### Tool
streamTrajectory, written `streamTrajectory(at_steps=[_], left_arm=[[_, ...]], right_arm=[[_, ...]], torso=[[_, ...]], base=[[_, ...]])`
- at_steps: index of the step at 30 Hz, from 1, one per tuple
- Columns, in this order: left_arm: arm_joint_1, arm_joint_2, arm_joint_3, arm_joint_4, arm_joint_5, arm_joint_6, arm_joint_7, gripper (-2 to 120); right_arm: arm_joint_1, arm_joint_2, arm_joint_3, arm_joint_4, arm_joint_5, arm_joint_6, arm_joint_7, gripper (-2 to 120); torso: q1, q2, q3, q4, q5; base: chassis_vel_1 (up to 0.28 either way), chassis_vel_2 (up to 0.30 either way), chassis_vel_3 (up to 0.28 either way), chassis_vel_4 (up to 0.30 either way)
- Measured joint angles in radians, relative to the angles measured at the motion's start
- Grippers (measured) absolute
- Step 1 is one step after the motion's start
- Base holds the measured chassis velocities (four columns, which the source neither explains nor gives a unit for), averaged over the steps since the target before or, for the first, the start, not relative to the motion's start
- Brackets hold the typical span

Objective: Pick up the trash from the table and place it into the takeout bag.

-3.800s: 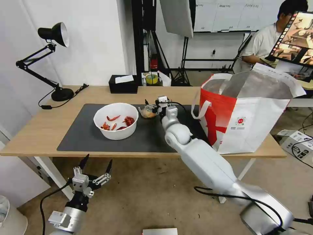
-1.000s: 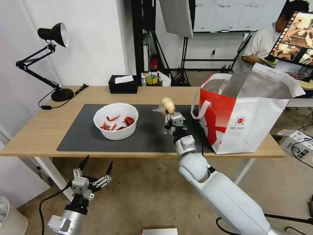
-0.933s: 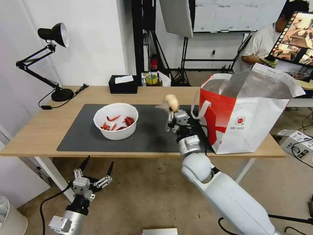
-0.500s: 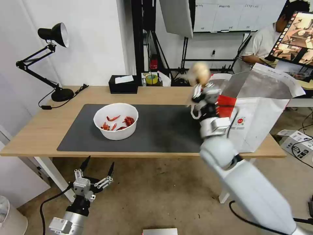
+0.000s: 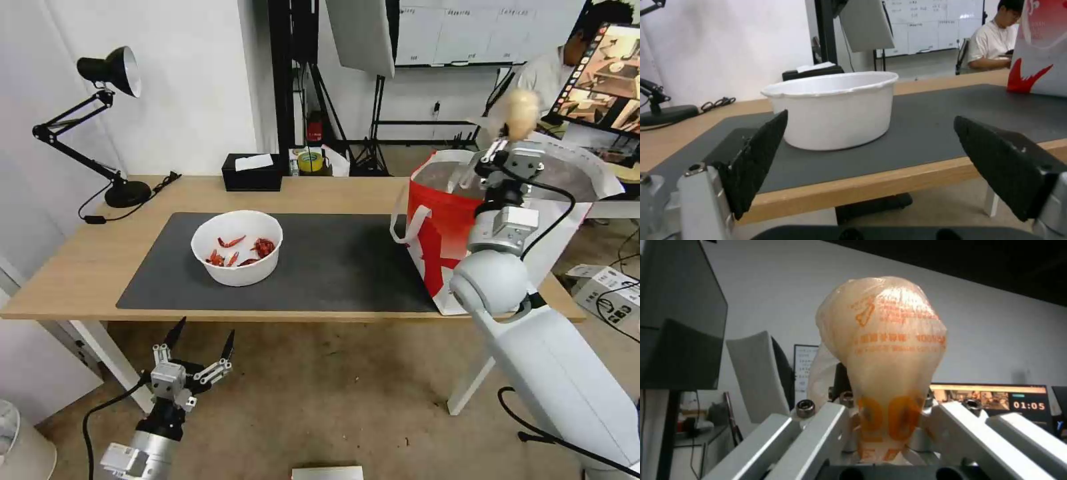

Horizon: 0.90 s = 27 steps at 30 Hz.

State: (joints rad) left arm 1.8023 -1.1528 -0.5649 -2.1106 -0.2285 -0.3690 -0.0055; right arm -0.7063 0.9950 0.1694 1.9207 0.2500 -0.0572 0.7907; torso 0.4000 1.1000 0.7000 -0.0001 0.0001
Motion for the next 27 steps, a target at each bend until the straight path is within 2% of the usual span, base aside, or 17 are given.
streamTrajectory(at_steps=[9,11,13,15,18,20,22,24,25,26,27], left_arm=[[0.003,0.002,-0.006,-0.004,0.000,0.000,-0.001,100],[0.003,0.003,-0.004,-0.004,0.000,0.000,-0.001,100],[0.001,0.003,-0.002,-0.004,0.000,0.002,-0.001,100],[0.001,0.004,-0.002,-0.004,0.000,0.002,-0.001,100],[0.003,0.005,0.000,-0.004,0.000,0.003,-0.001,100],[0.004,0.005,0.000,-0.004,0.000,0.003,0.000,100],[0.006,0.005,0.000,-0.002,0.001,0.003,0.000,100],[0.006,0.005,0.000,-0.002,0.001,0.003,0.000,100],[0.006,0.005,0.000,-0.003,0.001,0.003,0.000,100],[0.006,0.005,0.000,-0.003,0.001,0.003,0.000,100],[0.007,0.005,0.000,-0.006,0.002,0.003,0.000,100]], right_arm=[[-0.018,-0.001,0.000,-0.015,0.063,-0.079,0.053,7],[-0.024,-0.004,0.000,-0.015,0.076,-0.086,0.055,10],[-0.027,-0.009,0.000,-0.015,0.085,-0.097,0.058,20],[-0.027,-0.010,0.001,-0.015,0.087,-0.100,0.058,23],[-0.028,-0.017,0.001,-0.014,0.092,-0.109,0.059,38],[-0.028,-0.019,0.000,-0.013,0.092,-0.110,0.059,41],[-0.029,-0.023,-0.003,-0.012,0.092,-0.114,0.059,53],[-0.030,-0.024,-0.004,-0.011,0.092,-0.115,0.058,55],[-0.031,-0.025,-0.004,-0.008,0.094,-0.116,0.058,63],[-0.031,-0.025,-0.004,-0.008,0.094,-0.116,0.058,63],[-0.032,-0.025,-0.005,-0.007,0.095,-0.117,0.057,68]], torso=[[0.000,0.000,0.000,0.0002,-0.0001],[0.000,0.000,0.000,0.0002,0.0000],[0.000,0.000,0.000,0.0001,-0.0001],[0.000,0.000,0.000,0.0001,-0.0001],[0.000,0.000,0.000,0.0001,-0.0001],[0.000,0.000,0.000,0.0001,-0.0002],[0.000,0.000,0.000,0.0001,-0.0001],[0.000,0.000,0.000,0.0001,-0.0001],[0.000,0.000,0.000,0.0001,-0.0001],[0.000,0.000,0.000,0.0001,-0.0001],[0.000,0.000,0.000,0.0001,-0.0002]], base=[[0.000,0.000,0.000,0.000],[0.000,0.000,0.000,0.000],[0.000,0.000,0.000,0.000],[0.000,0.000,0.000,0.000],[0.000,0.000,0.000,0.000],[0.000,0.000,0.000,0.000],[0.000,0.000,0.000,0.000],[0.000,0.000,0.000,0.000],[0.000,0.000,0.000,0.000],[0.000,0.000,0.000,0.000],[0.000,0.000,0.000,0.000]])
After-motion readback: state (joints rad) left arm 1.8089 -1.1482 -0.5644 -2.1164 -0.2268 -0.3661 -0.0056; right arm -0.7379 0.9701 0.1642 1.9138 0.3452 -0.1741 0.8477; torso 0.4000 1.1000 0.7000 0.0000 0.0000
